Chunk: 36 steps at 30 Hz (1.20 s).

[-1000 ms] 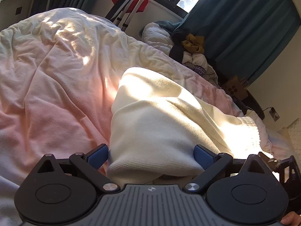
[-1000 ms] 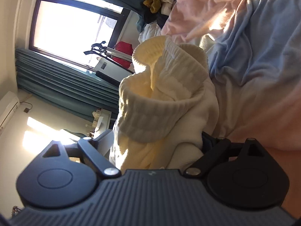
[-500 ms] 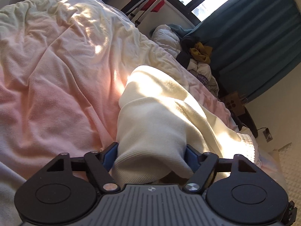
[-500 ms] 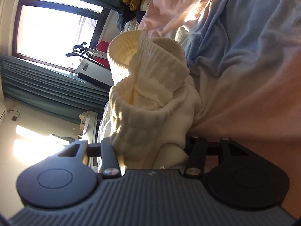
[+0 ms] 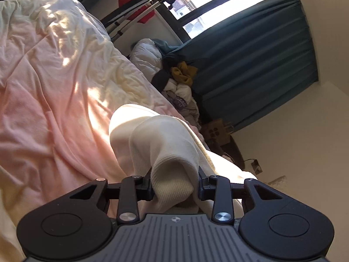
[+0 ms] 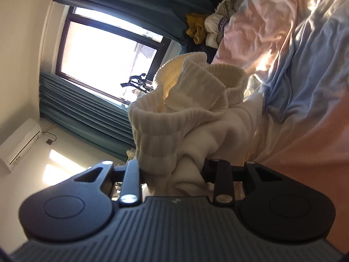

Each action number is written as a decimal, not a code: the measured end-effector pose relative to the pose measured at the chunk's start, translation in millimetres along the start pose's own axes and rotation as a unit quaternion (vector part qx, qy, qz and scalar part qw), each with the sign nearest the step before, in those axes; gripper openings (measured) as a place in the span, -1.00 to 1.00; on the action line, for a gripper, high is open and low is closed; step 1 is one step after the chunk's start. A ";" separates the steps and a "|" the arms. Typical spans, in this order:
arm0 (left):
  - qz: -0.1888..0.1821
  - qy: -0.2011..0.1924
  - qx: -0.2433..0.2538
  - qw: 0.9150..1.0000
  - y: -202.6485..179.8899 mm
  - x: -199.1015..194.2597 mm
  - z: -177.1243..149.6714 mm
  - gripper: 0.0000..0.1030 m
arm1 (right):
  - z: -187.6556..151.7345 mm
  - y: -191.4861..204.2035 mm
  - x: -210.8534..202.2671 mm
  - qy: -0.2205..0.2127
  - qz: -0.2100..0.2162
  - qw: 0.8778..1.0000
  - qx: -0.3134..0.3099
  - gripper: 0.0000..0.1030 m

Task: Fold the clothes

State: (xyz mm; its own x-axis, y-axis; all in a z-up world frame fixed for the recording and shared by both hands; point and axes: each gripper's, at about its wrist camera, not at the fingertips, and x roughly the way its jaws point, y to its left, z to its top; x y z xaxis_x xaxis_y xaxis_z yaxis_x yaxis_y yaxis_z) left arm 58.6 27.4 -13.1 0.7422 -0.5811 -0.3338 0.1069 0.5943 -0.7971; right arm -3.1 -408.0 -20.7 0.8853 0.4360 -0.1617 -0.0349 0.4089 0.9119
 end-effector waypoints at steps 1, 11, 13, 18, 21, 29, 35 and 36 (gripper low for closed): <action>-0.009 0.005 0.003 1.000 -9.5 1.0 -8.3 -0.29 | 3.8 1.9 -13.3 -0.008 0.001 1.000 -0.003 -0.33; -0.118 0.075 0.049 0.989 -144.5 63.5 -101.3 -0.29 | 63.0 0.6 -180.2 -0.142 0.005 0.989 -0.030 -0.33; -0.139 0.093 0.057 0.984 -176.5 84.7 -122.7 -0.29 | 77.0 -4.5 -216.4 -0.177 0.000 0.984 -0.032 -0.33; -0.186 0.148 0.085 0.968 -260.7 151.8 -199.4 -0.29 | 108.7 -26.2 -303.7 -0.268 -0.021 0.962 -0.038 -0.33; -0.201 0.188 0.099 0.956 -301.9 193.3 -251.1 -0.29 | 120.5 -44.5 -351.8 -0.319 -0.043 0.946 -0.039 -0.33; -0.215 0.297 0.151 0.918 -365.0 285.1 -377.8 -0.29 | 126.4 -117.1 -446.4 -0.427 -0.088 0.900 -0.007 -0.33; -0.208 0.343 0.184 0.897 -362.3 342.1 -442.9 -0.29 | 107.3 -186.2 -467.2 -0.483 -0.107 0.867 0.065 -0.33; -0.207 0.349 0.183 0.896 -356.9 349.6 -450.6 -0.30 | 101.8 -196.9 -468.5 -0.486 -0.112 0.864 0.075 -0.33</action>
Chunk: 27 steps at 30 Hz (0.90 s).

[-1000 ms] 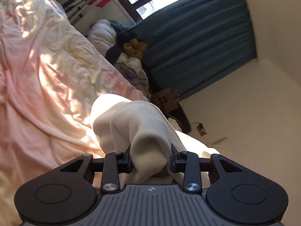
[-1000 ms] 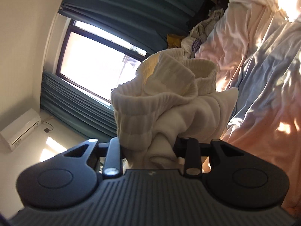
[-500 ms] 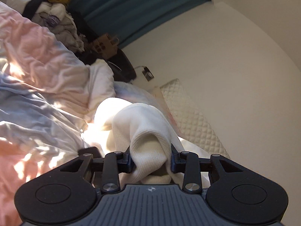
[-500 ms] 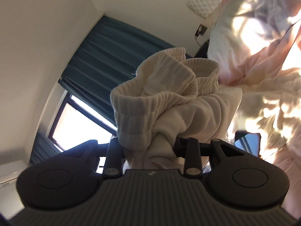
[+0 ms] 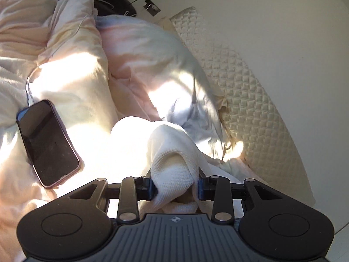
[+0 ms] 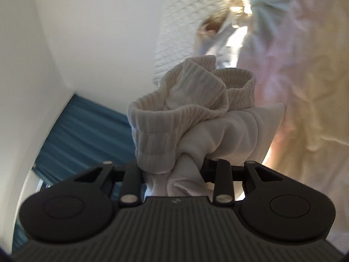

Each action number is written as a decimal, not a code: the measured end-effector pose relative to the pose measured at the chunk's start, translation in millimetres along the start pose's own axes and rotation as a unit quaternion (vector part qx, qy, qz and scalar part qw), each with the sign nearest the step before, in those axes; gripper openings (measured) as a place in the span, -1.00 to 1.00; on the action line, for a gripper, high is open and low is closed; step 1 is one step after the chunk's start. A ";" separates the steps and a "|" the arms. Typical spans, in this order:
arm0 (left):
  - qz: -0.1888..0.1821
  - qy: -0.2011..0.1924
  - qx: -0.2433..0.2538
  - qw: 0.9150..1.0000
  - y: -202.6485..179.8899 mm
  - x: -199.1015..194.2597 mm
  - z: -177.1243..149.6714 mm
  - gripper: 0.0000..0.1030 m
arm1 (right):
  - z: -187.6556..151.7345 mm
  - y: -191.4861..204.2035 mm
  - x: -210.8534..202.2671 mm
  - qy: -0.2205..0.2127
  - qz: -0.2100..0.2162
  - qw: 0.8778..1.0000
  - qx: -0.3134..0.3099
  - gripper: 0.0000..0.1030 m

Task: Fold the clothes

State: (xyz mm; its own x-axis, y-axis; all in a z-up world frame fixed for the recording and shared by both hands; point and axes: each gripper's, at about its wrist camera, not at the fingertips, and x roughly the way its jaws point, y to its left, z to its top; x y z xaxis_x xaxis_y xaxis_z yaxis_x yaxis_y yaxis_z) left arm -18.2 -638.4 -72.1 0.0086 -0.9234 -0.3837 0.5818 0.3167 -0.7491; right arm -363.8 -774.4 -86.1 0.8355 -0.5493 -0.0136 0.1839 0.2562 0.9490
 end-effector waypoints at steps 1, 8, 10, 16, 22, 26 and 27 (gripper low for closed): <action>-0.007 0.000 0.003 1.000 7.4 5.9 -1.8 -0.29 | -2.3 -10.6 -1.3 -0.002 -0.008 1.000 0.006 -0.33; 0.011 0.049 -0.069 0.996 59.9 17.5 -18.4 -0.23 | -36.8 -62.6 -18.0 -0.009 -0.022 0.999 0.035 -0.33; 0.032 0.065 -0.072 0.995 67.7 20.9 -21.6 -0.20 | -46.8 -74.9 -20.6 -0.006 -0.039 0.998 0.046 -0.33; 0.054 0.092 -0.102 0.989 76.4 17.2 -26.3 0.14 | -55.3 -85.5 -21.9 -0.007 -0.062 0.998 0.030 -0.30; 0.115 0.106 -0.032 0.987 55.0 -3.1 -24.2 0.47 | -50.3 -58.6 -23.5 0.007 -0.142 0.990 -0.016 0.04; 0.130 0.109 0.041 0.985 29.1 -26.8 -28.6 0.73 | -46.3 -34.2 -35.3 0.001 -0.204 0.976 -0.070 0.53; 0.128 0.104 0.061 0.984 16.8 -37.5 -30.2 0.73 | -45.0 -29.1 -41.3 -0.001 -0.216 0.973 -0.087 0.64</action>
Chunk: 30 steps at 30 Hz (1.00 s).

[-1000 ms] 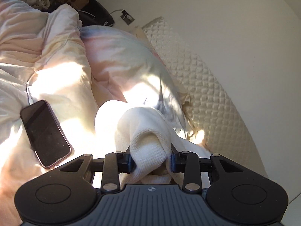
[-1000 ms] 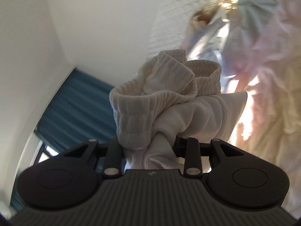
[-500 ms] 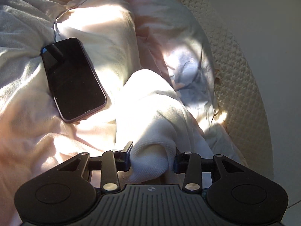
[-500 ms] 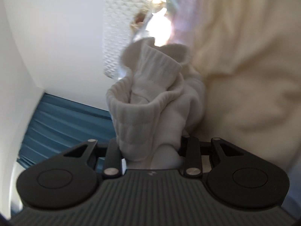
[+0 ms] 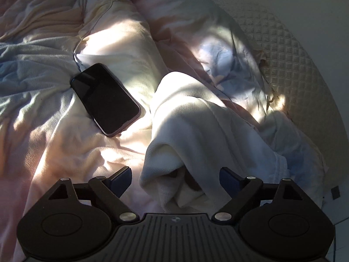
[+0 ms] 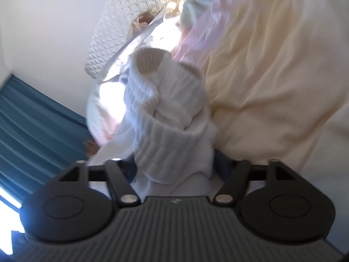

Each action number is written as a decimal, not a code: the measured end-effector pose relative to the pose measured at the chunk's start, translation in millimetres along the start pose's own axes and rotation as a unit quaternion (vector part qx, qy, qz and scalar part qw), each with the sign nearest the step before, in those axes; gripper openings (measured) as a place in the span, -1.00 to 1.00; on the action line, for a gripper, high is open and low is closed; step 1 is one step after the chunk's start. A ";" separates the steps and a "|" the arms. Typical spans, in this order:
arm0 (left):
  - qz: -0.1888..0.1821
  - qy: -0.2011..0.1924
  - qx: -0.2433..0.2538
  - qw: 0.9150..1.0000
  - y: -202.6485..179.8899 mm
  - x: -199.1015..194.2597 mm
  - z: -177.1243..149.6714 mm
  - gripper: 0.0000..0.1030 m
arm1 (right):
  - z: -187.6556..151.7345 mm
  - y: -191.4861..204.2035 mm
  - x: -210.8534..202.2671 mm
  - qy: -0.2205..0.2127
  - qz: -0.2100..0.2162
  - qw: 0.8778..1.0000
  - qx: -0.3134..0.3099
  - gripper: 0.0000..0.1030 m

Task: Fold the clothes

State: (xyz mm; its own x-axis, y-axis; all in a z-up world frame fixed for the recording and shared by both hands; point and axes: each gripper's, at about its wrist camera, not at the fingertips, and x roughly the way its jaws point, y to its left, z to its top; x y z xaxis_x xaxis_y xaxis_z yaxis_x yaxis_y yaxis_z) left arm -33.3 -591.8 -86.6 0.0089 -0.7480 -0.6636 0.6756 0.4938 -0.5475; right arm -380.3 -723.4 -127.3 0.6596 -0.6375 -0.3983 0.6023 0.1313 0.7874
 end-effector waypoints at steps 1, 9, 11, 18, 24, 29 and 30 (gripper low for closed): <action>0.001 -0.008 0.019 1.000 -9.4 -13.1 -2.8 0.80 | 2.2 2.4 -6.8 -0.003 -0.011 1.000 -0.016 0.64; 0.007 -0.080 0.128 0.989 -61.7 -116.0 -30.0 0.99 | 14.1 41.0 -62.9 -0.030 -0.055 0.990 -0.124 0.64; 0.011 -0.100 0.150 0.984 -73.0 -141.5 -38.4 0.99 | 15.0 56.4 -76.5 -0.038 -0.051 0.987 -0.150 0.64; 0.037 -0.153 0.225 0.961 -100.5 -218.9 -74.7 0.99 | -7.4 116.1 -134.7 -0.065 -0.023 0.968 -0.241 0.63; 0.048 -0.184 0.254 0.948 -103.7 -265.8 -109.3 0.99 | -49.8 158.3 -173.6 -0.060 -0.025 0.950 -0.305 0.62; 0.073 -0.191 0.285 0.936 -102.5 -281.9 -130.0 0.99 | -90.3 182.6 -197.8 -0.057 -0.020 0.933 -0.355 0.61; 0.074 -0.191 0.289 0.935 -101.3 -284.2 -133.4 0.99 | -94.9 185.3 -201.9 -0.058 -0.020 0.932 -0.357 0.61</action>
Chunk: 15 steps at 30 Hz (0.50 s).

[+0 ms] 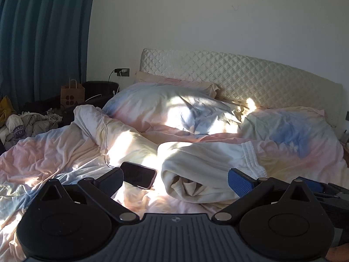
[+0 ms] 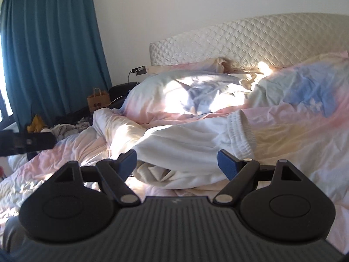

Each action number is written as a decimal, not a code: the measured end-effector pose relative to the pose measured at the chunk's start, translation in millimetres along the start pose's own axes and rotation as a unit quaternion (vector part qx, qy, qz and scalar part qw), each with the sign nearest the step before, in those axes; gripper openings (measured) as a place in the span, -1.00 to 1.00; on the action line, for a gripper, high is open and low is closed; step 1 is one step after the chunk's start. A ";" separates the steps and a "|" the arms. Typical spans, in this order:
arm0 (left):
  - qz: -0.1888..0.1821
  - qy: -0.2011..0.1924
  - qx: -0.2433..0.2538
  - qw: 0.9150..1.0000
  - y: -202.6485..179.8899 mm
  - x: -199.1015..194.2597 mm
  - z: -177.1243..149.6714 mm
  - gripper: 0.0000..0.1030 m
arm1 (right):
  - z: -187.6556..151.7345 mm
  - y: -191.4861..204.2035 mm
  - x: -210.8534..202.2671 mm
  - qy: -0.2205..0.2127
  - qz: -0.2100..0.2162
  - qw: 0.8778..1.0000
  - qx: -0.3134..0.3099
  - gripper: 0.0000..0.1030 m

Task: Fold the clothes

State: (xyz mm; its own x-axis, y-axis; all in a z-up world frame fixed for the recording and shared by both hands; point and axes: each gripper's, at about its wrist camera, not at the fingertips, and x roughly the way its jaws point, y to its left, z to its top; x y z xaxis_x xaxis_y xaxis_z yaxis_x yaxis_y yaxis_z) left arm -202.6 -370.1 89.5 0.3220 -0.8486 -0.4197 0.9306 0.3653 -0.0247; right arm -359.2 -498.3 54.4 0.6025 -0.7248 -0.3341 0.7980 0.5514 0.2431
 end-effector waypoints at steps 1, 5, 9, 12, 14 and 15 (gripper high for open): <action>0.000 0.001 0.002 1.000 0.6 -3.2 -2.6 0.99 | -1.0 3.9 -3.6 0.001 -0.001 1.000 -0.001 0.61; 0.003 0.000 0.002 1.000 6.2 -11.7 -11.8 0.99 | -4.4 13.4 -8.5 0.009 0.000 1.000 -0.003 0.61; 0.018 0.001 0.005 1.000 15.4 -12.6 -18.8 0.99 | -9.7 20.9 -4.5 0.016 -0.011 1.000 -0.008 0.61; 0.020 0.003 -0.002 1.000 24.1 -12.3 -27.5 0.99 | -13.0 26.6 -4.4 0.016 -0.020 1.000 -0.017 0.61; 0.013 0.007 -0.011 1.000 29.0 -12.0 -35.7 0.99 | -14.9 30.2 -4.7 0.015 -0.027 0.999 -0.023 0.61; 0.011 0.008 -0.012 1.000 29.6 -11.7 -38.5 0.99 | -16.1 32.2 -4.8 0.014 -0.030 0.999 -0.027 0.61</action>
State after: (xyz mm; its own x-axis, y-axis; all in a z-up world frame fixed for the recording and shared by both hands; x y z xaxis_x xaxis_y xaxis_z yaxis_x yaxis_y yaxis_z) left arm -185.5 -334.6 58.8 0.3393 -0.8345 -0.4342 0.9187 0.3932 -0.0377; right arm -336.6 -470.4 49.2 0.5527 -0.7460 -0.3715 0.8306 0.5293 0.1729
